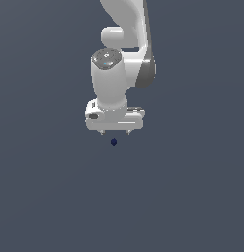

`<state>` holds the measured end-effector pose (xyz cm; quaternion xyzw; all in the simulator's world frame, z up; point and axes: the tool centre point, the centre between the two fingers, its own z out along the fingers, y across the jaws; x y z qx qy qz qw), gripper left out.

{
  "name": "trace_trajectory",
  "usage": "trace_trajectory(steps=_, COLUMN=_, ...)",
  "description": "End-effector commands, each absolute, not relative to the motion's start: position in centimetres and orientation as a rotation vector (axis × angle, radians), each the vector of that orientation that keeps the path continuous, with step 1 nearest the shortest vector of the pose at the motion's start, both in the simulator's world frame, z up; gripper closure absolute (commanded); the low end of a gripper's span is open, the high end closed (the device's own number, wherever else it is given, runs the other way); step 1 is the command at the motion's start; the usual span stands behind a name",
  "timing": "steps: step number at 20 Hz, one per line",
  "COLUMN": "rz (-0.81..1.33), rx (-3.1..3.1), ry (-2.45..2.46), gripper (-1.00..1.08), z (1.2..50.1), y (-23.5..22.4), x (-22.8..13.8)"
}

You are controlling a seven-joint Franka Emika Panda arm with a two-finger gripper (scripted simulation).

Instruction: Pick up the object and move it to a goal position.

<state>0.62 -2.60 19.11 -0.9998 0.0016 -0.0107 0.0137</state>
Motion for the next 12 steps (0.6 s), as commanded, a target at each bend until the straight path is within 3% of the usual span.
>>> trace_trajectory(steps=1, rz=-0.032, rx=-3.113, ry=0.025, gripper=-0.92, z=18.9, y=-2.6, x=0.5)
trace_trajectory(steps=12, rz=-0.020, rx=-3.097, ry=0.296, gripper=-0.92, z=16.1, y=-2.7, x=-0.5)
